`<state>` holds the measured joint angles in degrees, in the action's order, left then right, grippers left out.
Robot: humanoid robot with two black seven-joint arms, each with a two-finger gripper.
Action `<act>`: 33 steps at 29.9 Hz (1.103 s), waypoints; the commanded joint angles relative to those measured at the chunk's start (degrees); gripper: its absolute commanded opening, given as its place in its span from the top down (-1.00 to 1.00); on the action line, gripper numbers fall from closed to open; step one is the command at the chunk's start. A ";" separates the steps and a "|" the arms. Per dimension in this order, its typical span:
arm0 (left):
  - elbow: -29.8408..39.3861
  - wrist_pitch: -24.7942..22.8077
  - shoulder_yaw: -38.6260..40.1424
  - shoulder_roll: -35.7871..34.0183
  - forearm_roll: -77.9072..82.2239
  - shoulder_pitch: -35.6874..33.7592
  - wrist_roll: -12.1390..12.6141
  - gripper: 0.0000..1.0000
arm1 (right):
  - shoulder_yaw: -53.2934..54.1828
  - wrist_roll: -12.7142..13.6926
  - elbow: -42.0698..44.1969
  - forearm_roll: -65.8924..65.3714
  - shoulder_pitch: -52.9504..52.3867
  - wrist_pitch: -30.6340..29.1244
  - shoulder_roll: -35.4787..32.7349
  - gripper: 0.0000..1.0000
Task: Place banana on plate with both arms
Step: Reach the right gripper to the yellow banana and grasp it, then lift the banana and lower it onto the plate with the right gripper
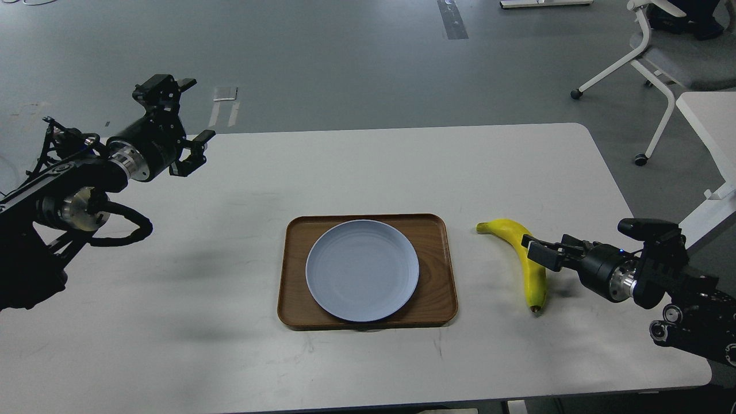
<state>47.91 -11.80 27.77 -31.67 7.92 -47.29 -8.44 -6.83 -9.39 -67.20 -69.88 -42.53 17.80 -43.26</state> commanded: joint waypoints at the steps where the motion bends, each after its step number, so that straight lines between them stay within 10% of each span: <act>1: -0.01 0.12 -0.08 -0.23 -0.01 -0.08 0.01 -0.96 | -0.37 -0.01 -0.03 0.09 -0.10 -0.04 1.16 -0.07; 7: -0.01 0.03 -0.08 -1.02 -0.01 0.01 0.01 -0.96 | -0.55 -0.01 -0.39 0.09 -0.54 -0.04 2.66 0.06; 9: -0.01 0.03 -0.08 -1.20 -0.01 0.01 0.01 -0.96 | -2.03 0.16 -0.39 0.00 -0.71 -0.48 2.66 0.64; 13: -0.01 0.03 -0.08 -1.38 0.08 0.01 0.01 -0.96 | -5.20 1.04 -0.47 0.09 -1.15 -0.66 2.57 1.00; 25: -0.01 0.12 -0.08 -1.46 2.54 0.01 0.01 -0.96 | 0.94 -0.54 -16.90 0.88 -13.28 -0.75 -4.90 1.00; 33: -0.01 0.20 -0.08 -1.55 2.63 0.01 0.01 -0.96 | -2.03 -0.80 -20.25 -0.26 -20.83 -3.38 3.09 1.00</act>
<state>47.90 -11.63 27.68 -33.13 10.55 -47.28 -8.44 -6.61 -10.28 -87.83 -69.75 -61.19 15.53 -43.85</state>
